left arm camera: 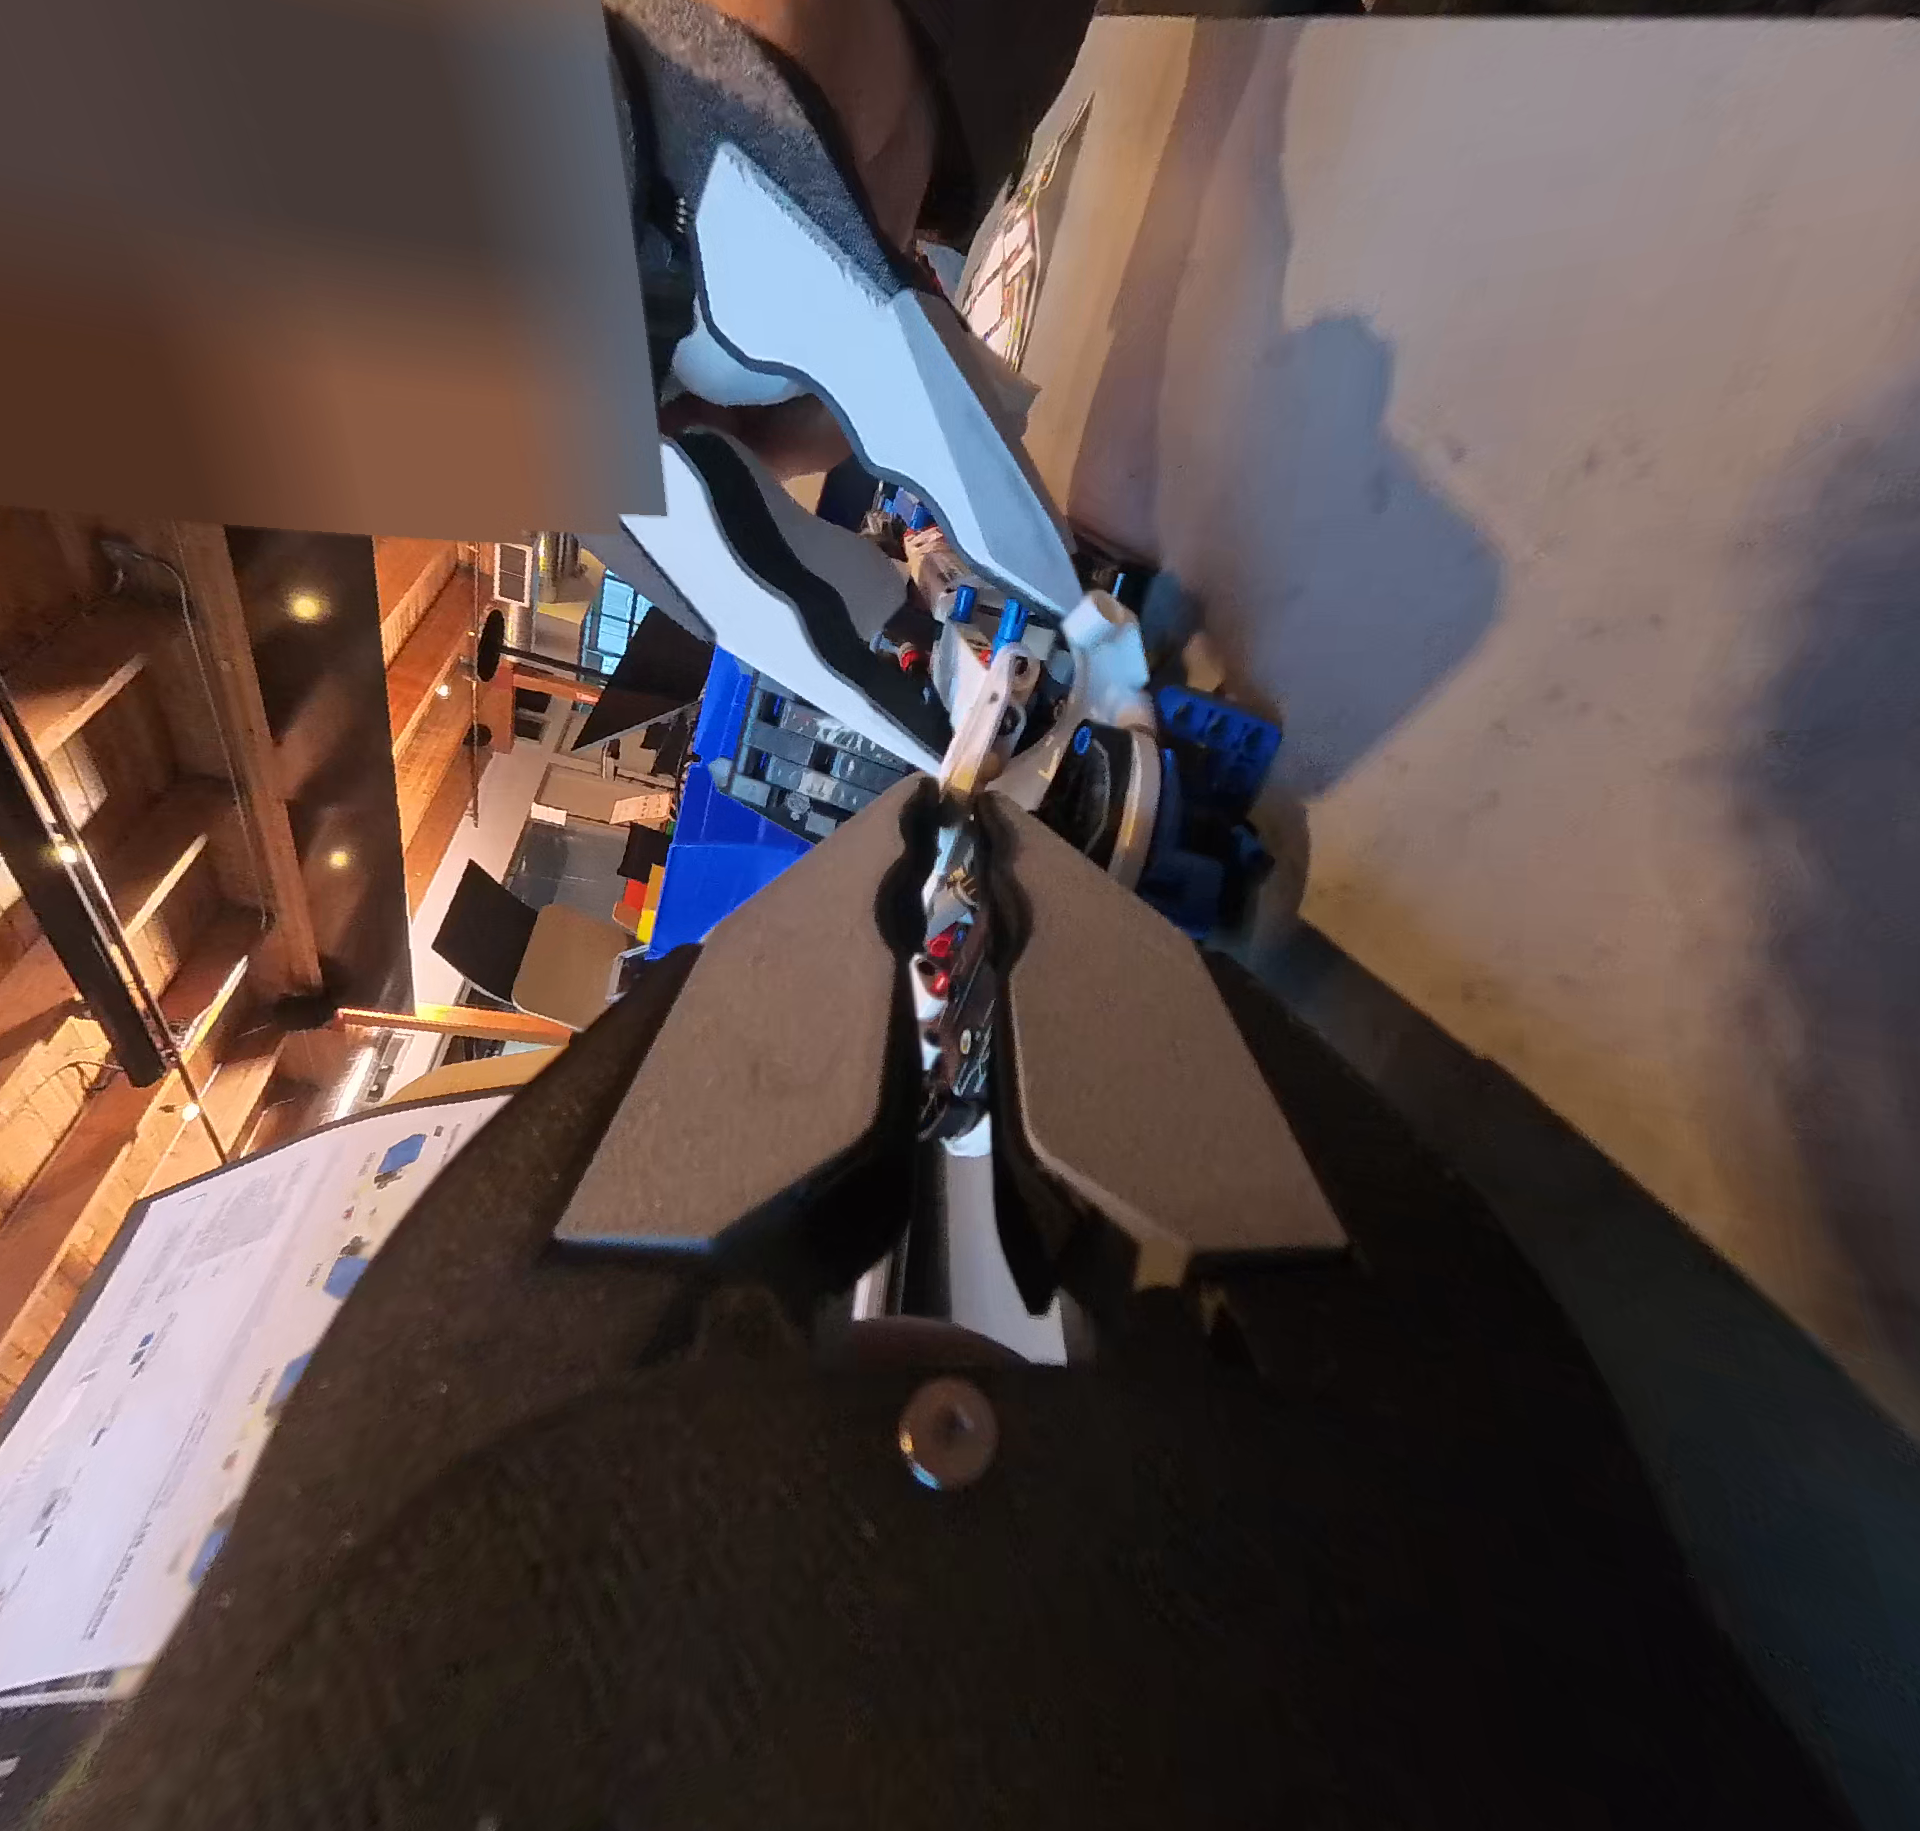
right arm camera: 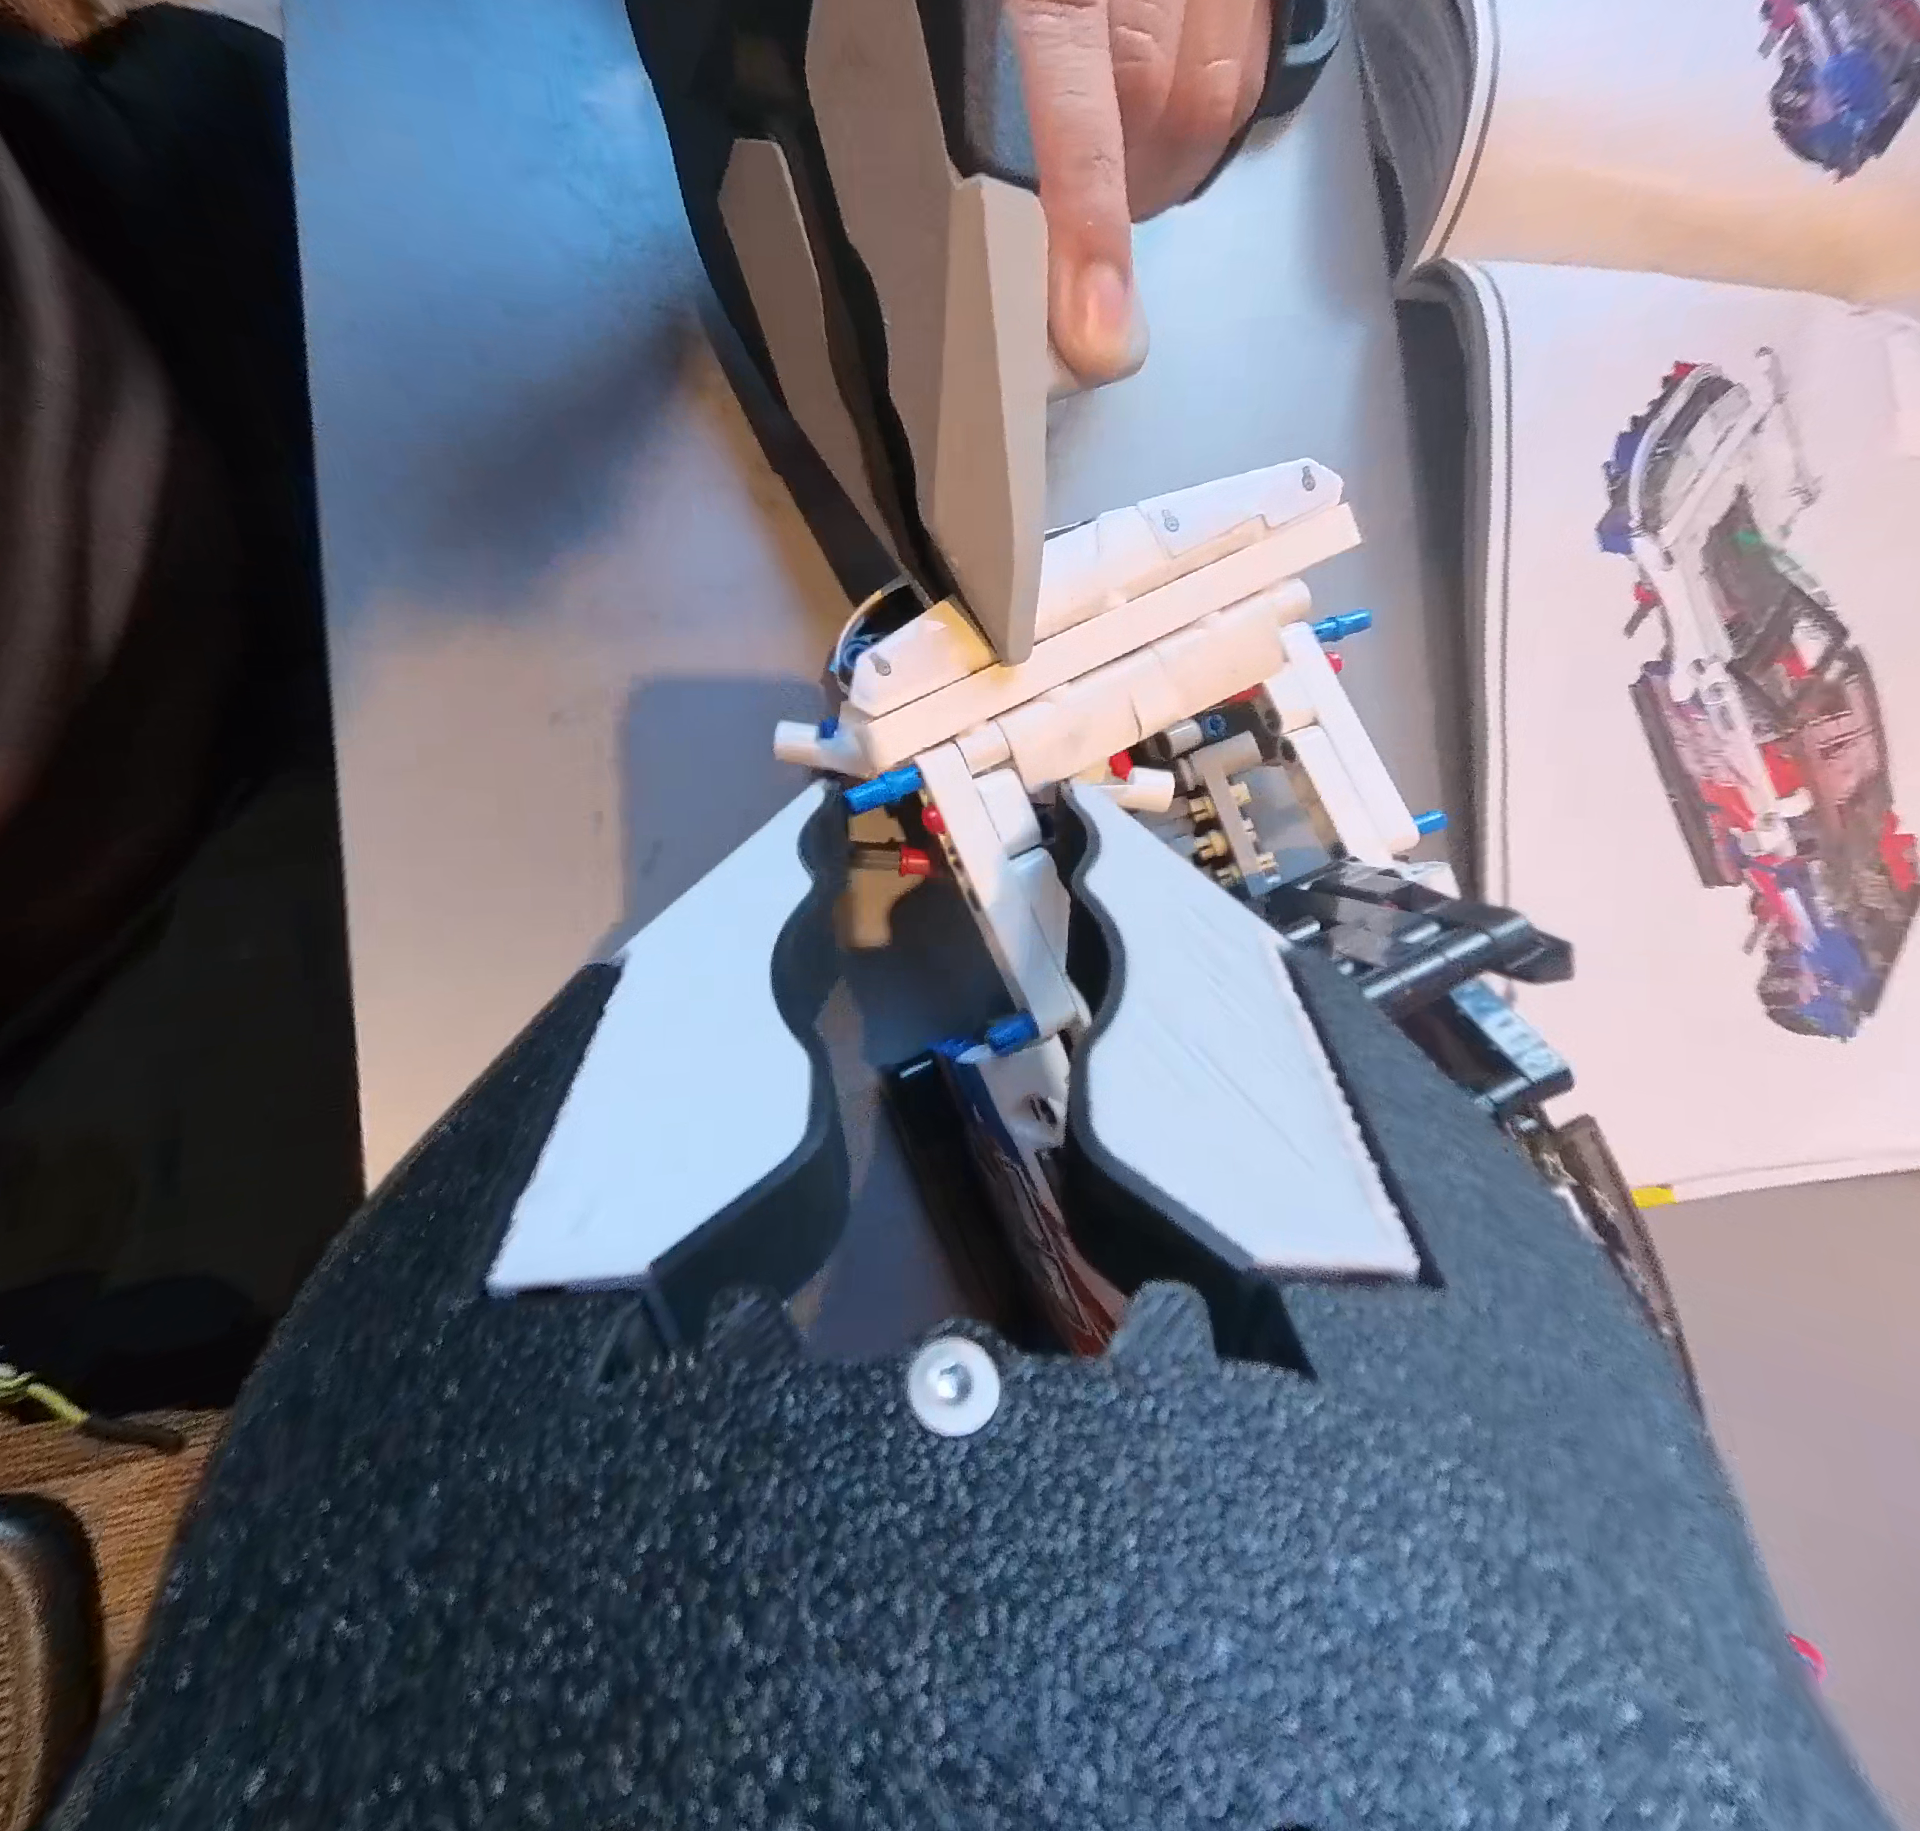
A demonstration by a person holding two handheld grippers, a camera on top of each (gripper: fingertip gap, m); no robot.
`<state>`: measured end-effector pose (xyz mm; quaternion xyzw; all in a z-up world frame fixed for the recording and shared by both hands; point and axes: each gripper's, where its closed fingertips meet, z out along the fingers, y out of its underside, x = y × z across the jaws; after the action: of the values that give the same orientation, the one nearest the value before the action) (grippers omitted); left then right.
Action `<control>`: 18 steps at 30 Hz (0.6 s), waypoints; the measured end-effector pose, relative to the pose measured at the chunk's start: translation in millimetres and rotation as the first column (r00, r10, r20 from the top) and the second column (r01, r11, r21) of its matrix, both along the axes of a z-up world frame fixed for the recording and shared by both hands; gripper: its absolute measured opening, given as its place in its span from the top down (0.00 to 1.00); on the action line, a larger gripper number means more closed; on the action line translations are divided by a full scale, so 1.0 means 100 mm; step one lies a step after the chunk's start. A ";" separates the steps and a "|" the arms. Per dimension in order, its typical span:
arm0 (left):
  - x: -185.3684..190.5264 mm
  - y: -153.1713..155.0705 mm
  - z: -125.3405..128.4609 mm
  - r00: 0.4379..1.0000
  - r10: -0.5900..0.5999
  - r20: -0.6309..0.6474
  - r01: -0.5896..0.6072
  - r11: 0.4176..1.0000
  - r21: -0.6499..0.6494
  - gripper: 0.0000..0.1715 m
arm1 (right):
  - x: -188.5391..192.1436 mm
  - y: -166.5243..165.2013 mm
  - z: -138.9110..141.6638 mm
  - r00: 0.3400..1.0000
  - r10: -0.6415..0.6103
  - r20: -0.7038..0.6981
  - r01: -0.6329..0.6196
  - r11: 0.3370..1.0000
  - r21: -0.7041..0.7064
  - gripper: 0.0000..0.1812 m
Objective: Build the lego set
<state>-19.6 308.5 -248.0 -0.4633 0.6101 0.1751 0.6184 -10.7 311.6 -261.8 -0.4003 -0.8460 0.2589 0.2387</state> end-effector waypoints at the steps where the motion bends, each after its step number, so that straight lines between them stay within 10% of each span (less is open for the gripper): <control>1: 0.00 0.00 0.00 1.000 -0.007 0.006 0.007 1.000 -0.004 0.98 | 0.00 0.00 -0.01 1.000 0.001 0.019 -0.001 1.000 -0.024 0.77; 18: 0.00 0.03 -0.02 0.982 -0.060 0.178 0.094 0.978 -0.187 0.98 | 0.00 0.02 -0.03 0.997 0.012 0.082 -0.004 0.995 -0.095 0.80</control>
<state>-19.4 311.4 -250.4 -0.5108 0.5862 0.0501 0.6268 -10.3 313.2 -265.3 -0.4183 -0.8434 0.2831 0.1833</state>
